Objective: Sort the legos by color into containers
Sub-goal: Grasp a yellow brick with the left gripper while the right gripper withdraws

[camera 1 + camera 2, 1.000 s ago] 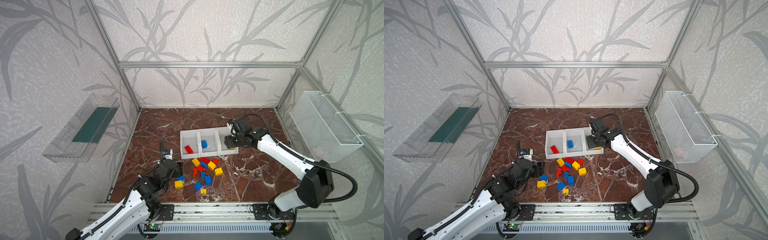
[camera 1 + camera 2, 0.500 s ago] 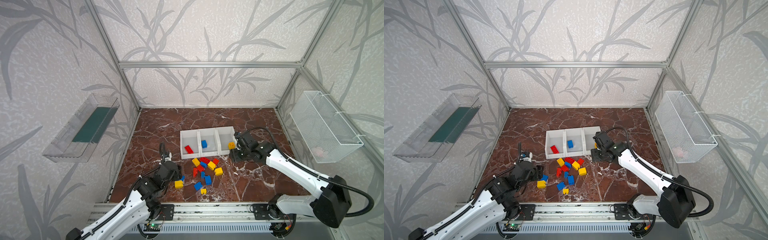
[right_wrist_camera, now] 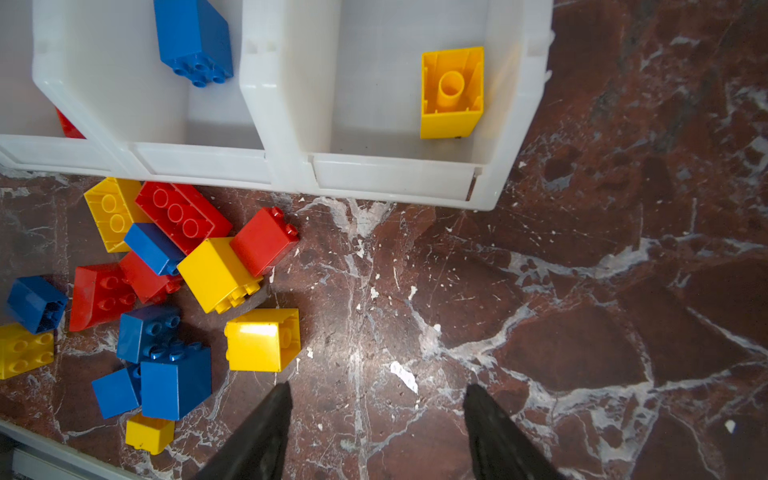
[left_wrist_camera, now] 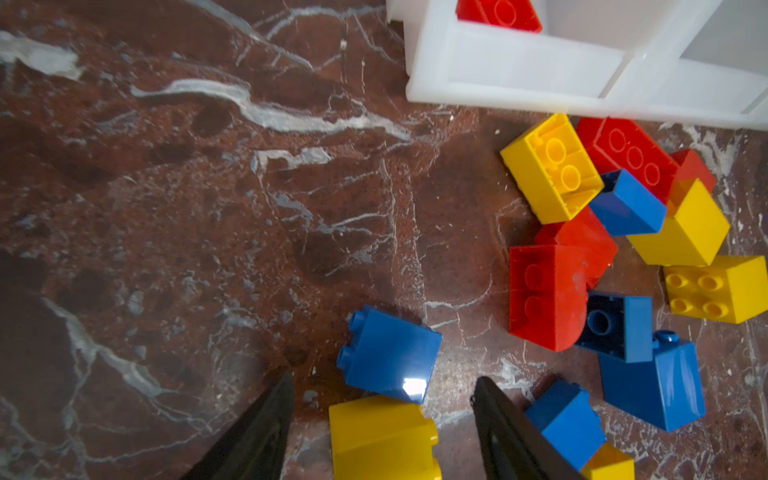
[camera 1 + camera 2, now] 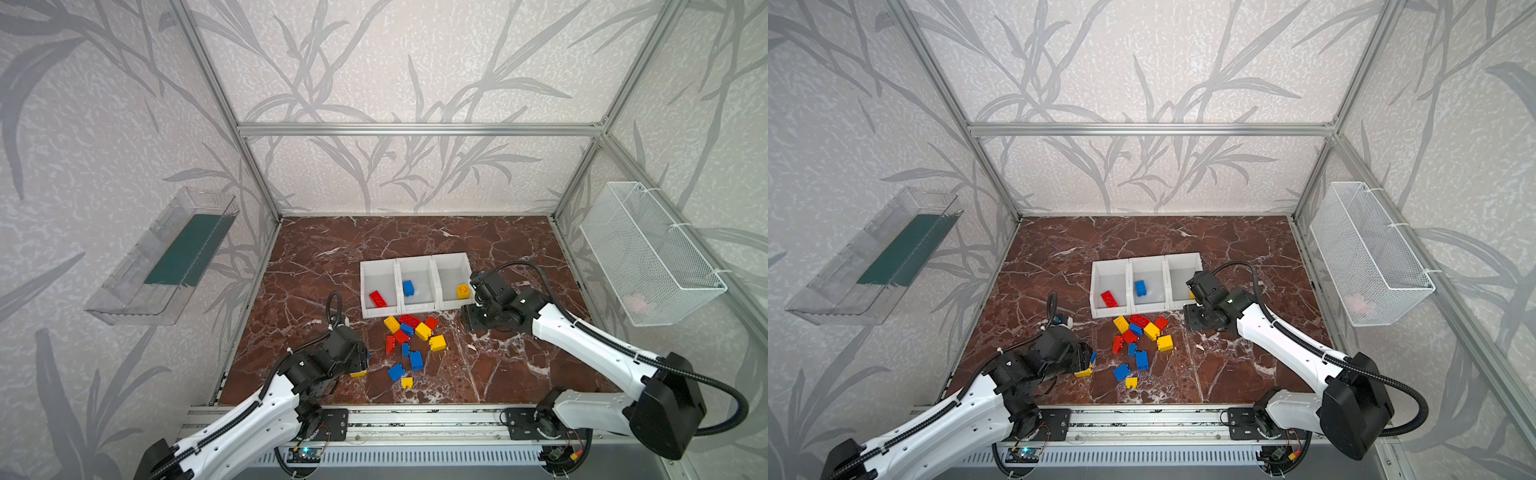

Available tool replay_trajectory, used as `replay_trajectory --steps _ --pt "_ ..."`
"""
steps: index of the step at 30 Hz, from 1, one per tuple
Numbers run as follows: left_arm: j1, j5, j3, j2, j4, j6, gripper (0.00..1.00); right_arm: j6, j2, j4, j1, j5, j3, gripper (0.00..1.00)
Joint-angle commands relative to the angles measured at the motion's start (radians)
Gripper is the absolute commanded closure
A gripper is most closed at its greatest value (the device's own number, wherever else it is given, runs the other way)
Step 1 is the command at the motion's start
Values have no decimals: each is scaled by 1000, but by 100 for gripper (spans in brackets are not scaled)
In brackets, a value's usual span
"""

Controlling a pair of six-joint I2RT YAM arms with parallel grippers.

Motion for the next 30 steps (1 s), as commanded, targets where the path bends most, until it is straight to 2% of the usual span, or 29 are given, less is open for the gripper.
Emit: replay_trajectory --steps 1,4,12,18,21,26,30 --pt "-11 52 -22 30 13 -26 29 14 -11 4 7 3 -10 33" --pt "-22 77 -26 72 32 -25 29 16 -15 6 7 2 -11 33" --pt "-58 45 -21 130 10 -33 34 23 -28 9 10 3 -27 33" --pt "-83 30 -15 158 17 -33 51 27 -40 9 13 4 -36 33" --pt "-92 24 -6 157 15 -28 56 29 -53 5 13 10 -39 33" --pt "-100 22 31 150 11 -3 60 30 -82 -12 12 18 -42 33" --pt "-100 -12 121 173 -2 50 61 36 -121 -11 13 31 -57 33"
